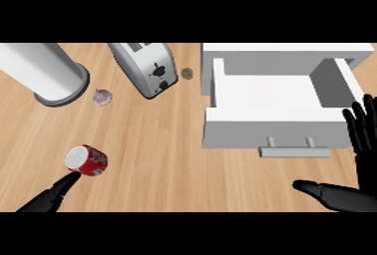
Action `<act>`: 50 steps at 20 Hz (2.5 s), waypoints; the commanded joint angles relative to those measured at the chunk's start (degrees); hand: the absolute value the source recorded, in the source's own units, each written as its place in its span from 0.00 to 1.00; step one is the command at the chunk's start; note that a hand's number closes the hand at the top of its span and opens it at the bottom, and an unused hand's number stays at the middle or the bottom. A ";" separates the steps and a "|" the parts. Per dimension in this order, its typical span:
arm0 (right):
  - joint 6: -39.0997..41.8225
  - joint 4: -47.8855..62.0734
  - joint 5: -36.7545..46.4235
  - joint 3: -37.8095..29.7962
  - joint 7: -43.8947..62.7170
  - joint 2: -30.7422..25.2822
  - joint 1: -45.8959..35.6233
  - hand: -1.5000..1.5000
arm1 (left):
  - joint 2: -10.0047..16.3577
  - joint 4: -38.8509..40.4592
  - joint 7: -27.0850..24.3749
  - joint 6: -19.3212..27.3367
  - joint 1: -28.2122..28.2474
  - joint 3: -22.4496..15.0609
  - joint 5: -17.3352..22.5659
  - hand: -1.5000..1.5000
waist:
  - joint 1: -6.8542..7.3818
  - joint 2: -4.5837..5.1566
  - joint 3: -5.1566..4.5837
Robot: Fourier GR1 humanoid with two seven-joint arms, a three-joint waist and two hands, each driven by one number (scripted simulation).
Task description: Pick up the can, place it into the drawer and close the drawer
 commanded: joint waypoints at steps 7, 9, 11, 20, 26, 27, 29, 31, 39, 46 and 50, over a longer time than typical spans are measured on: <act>1.91 -1.17 -2.27 -3.08 -0.23 -0.93 0.79 0.00 | -0.09 17.81 -8.32 7.04 -6.47 -1.38 5.92 0.00 | -0.18 0.04 -0.05; 4.18 -0.45 -3.26 -3.37 -3.87 -0.50 4.12 0.00 | -0.09 16.39 -9.51 9.67 -1.32 -5.98 4.77 0.00 | -0.10 -0.01 -0.02; 1.81 -2.86 0.45 -0.94 -0.10 0.01 2.23 0.00 | -0.09 20.27 -12.73 13.51 -2.41 -8.83 5.08 0.00 | -0.08 -0.01 -0.04; 5.39 -7.48 -5.37 -6.58 1.97 -1.96 4.96 0.00 | -0.08 32.96 -25.87 13.13 -5.48 -2.96 18.42 0.00 | -0.22 -0.02 -0.03; 6.52 -3.64 -3.59 -5.94 -2.22 -0.29 5.52 0.00 | -0.09 40.45 -34.21 13.52 -6.00 -0.12 25.83 0.00 | -0.12 0.01 -0.01; 6.45 -9.01 -9.56 -11.53 4.37 -4.08 4.59 0.00 | -0.09 44.42 -40.81 8.90 -5.06 2.98 31.73 0.00 | -0.23 -0.04 -0.08; 7.30 -7.48 -7.71 -9.86 2.91 -3.11 4.60 0.00 | -0.09 47.95 -43.97 9.56 -6.18 1.20 34.58 0.00 | -0.15 0.00 -0.05; 7.98 -10.22 -8.37 -10.17 2.36 -1.24 8.14 0.00 | -0.09 48.94 -44.03 8.75 -6.81 3.25 34.69 0.00 | -0.26 -0.02 -0.03; 8.20 -7.37 -6.12 -10.77 1.57 -0.39 6.17 0.00 | -0.09 59.75 -50.44 2.64 -10.94 9.39 39.67 0.00 | -0.18 0.02 -0.01; 8.57 -11.71 -2.91 -6.91 2.80 1.98 7.93 0.00 | 0.15 75.48 -60.58 -1.67 -18.41 14.72 45.38 0.00 | -0.40 0.04 -0.04; 6.38 -10.42 -3.48 -8.58 7.54 -0.36 0.91 0.00 | 1.44 81.12 -62.39 -3.64 -22.03 16.61 45.99 0.00 | -0.25 0.06 -0.04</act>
